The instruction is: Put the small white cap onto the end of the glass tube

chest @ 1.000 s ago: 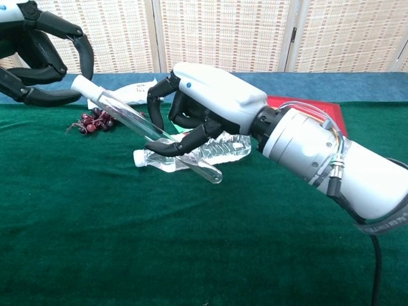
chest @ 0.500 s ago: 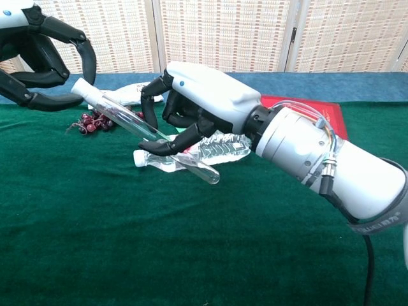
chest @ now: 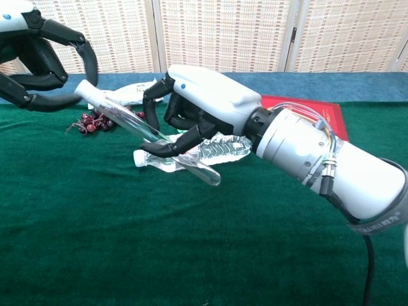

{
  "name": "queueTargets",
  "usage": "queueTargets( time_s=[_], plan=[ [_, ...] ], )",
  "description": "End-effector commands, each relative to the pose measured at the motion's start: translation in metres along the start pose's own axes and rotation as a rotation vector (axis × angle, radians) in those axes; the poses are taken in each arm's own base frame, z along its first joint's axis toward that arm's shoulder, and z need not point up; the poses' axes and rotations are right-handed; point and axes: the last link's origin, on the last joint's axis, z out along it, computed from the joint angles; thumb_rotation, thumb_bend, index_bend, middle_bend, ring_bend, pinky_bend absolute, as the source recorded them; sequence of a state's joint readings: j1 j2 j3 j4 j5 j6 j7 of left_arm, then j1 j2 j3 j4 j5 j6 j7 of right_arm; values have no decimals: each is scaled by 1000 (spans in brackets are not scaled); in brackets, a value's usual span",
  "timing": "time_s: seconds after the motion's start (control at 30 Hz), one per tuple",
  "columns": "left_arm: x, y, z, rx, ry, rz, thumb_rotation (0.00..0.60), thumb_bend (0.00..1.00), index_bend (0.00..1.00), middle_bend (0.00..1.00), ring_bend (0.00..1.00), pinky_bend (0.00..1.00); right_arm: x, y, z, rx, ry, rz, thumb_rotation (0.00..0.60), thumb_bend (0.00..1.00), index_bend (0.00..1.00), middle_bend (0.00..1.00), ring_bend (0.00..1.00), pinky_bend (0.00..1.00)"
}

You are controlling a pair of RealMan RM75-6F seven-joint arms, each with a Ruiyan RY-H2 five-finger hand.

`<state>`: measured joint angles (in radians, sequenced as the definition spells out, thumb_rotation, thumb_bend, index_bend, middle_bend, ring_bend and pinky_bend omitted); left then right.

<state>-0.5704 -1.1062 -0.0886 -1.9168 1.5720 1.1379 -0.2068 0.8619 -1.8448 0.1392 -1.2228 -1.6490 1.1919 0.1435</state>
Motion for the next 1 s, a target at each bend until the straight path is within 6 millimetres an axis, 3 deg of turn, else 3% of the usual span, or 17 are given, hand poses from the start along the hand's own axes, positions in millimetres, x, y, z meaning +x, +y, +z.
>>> queueTargets(
  time_s=[0.03, 0.1, 0.23, 0.43, 0.8, 1.0],
  plan=[
    [0, -2, -1, 6, -10, 5, 600, 444, 232, 1000, 902, 949, 1, 2, -3, -3, -16, -4, 475, 756, 712, 1000, 1000, 1000],
    [0, -3, -3, 11, -15, 9, 600, 435, 131, 1000, 897, 949, 3, 6, -6, -11, -31, -25, 474, 756, 712, 1000, 1000, 1000],
    [2, -8, -7, 27, -7, 8, 600, 423, 56, 1000, 885, 949, 5, 14, -13, -35, -92, -56, 474, 757, 712, 1000, 1000, 1000],
    [7, -23, -16, 83, 18, -6, 600, 422, 53, 1000, 872, 949, 3, 29, -26, -47, -236, -198, 473, 759, 712, 1000, 1000, 1000],
    [10, -44, -35, 168, 53, -29, 600, 422, 50, 1000, 867, 949, -26, 44, -42, -64, -359, -313, 475, 760, 708, 1000, 1000, 1000],
    [10, -47, -39, 174, 65, -38, 600, 422, 53, 1000, 866, 949, -33, 48, -45, -80, -377, -354, 480, 760, 628, 1000, 1000, 1000]
  ],
)
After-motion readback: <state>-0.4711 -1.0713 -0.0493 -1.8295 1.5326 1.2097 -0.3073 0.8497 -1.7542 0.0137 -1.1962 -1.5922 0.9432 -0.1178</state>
